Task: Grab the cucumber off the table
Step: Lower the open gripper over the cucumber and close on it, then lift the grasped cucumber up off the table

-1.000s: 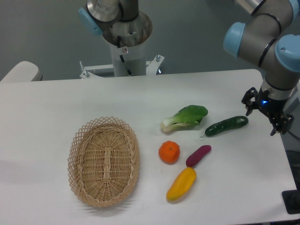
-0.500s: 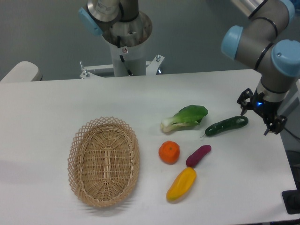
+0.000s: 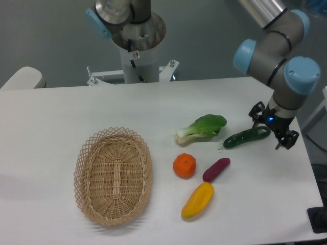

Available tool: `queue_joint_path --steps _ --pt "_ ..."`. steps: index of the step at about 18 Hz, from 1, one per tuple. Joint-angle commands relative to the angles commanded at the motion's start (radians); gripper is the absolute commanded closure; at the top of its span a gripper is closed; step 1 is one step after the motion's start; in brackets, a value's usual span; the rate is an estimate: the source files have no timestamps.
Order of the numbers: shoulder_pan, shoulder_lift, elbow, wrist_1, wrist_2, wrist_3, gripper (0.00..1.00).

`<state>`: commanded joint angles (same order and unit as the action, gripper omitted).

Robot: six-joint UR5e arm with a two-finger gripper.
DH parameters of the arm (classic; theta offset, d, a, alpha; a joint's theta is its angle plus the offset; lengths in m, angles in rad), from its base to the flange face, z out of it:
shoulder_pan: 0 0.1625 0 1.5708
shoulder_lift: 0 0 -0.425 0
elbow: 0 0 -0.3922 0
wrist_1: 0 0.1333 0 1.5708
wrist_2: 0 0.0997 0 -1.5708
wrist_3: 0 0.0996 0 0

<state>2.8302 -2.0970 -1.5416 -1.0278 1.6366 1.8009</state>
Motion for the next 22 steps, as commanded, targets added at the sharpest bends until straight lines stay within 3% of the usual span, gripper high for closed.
queue_joint_path --steps 2,5,15,16,18,19,22 --pt "0.015 -0.005 -0.037 0.02 0.002 0.009 0.0" --pt "0.024 -0.023 -0.092 0.097 0.003 0.012 0.0" --pt "0.035 -0.017 -0.15 0.11 0.003 0.012 0.0" --pt "0.035 -0.017 -0.146 0.11 0.003 0.012 0.07" --pt "0.035 -0.017 -0.14 0.11 0.003 0.0 0.54" --pt "0.035 -0.018 -0.135 0.11 0.003 0.002 0.67" --pt "0.034 -0.02 -0.12 0.109 0.003 0.011 0.76"
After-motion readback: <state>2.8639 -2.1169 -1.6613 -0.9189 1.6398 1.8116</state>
